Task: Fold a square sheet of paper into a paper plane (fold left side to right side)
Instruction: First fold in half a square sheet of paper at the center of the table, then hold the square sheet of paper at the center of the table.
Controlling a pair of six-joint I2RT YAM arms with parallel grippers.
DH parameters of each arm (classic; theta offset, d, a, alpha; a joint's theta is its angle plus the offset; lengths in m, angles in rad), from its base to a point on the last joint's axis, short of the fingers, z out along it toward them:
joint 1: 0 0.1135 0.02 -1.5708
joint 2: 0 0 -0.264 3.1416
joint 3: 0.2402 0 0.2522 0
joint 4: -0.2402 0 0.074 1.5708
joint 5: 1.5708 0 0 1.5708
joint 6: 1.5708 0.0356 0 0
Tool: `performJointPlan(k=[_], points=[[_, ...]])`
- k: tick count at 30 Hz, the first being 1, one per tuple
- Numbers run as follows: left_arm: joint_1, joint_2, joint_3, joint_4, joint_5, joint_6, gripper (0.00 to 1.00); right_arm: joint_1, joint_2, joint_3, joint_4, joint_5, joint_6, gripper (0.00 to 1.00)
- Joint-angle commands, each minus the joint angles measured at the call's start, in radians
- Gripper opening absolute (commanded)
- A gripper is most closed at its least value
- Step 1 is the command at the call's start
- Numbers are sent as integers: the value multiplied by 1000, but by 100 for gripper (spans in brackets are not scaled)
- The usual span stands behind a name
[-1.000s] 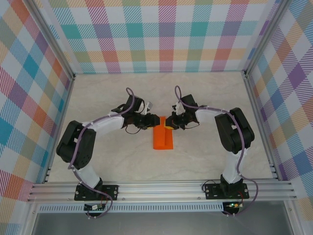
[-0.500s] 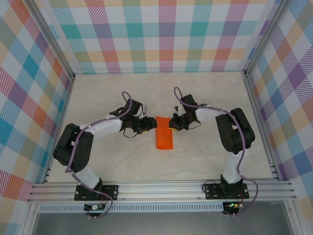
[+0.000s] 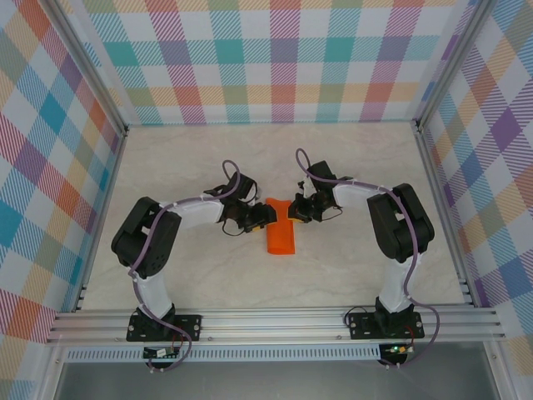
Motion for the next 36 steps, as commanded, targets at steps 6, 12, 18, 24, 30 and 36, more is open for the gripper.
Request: performJointPlan(k=[6, 12, 18, 24, 30, 36], points=[[-29, 45, 37, -32, -34, 6, 47, -10, -86, 9, -20, 14, -20, 32], [-36, 63, 49, -33, -39, 6, 47, -37, -149, -13, -75, 97, -66, 46], [-45, 83, 67, -44, -53, 1, 48, -43, -143, -35, -119, 158, -92, 44], [-59, 96, 82, -62, -61, 4, 50, -43, -109, -39, -128, 180, -84, 41], [-72, 112, 99, -84, -76, 6, 52, -43, -87, -46, -118, 170, -79, 41], [-79, 129, 119, -90, -84, 3, 53, -43, -88, -49, -119, 170, -81, 41]])
